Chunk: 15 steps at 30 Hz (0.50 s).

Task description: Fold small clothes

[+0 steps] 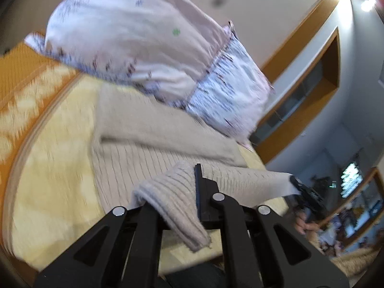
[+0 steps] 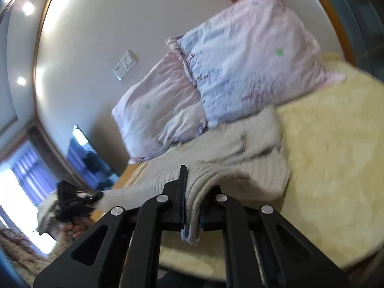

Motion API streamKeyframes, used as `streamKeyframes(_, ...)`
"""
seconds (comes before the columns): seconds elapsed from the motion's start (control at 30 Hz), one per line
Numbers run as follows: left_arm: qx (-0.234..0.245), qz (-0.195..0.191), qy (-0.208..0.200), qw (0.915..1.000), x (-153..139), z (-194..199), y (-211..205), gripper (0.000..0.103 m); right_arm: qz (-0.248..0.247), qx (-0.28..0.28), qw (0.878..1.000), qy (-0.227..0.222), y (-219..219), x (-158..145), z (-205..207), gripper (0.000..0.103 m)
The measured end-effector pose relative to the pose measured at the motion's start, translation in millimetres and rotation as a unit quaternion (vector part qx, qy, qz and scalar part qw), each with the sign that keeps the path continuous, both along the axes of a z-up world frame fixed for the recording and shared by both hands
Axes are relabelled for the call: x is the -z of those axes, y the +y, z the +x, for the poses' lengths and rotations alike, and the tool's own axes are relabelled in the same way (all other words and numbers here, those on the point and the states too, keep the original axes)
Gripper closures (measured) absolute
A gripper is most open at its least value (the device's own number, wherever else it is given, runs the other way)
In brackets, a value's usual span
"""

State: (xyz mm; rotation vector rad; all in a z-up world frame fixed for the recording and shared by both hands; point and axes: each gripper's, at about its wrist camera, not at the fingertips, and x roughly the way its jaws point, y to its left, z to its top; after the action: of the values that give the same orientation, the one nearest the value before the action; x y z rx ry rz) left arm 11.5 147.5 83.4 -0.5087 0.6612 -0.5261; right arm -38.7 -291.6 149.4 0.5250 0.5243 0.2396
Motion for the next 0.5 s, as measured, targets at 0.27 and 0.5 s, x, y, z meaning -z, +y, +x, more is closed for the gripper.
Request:
streamKeyframes(0.27,-0.034,0.07,-0.016,0.9969,-27,68,-19,0.098,-0.078,0.031,0.996,-0.009,9,-12,58,0.095)
streamKeyframes(0.5,-0.041,0.096,-0.021,0.9943,-43,121,-29,0.098,-0.082,0.055,0.995,-0.002,-1,-7,106,0.095)
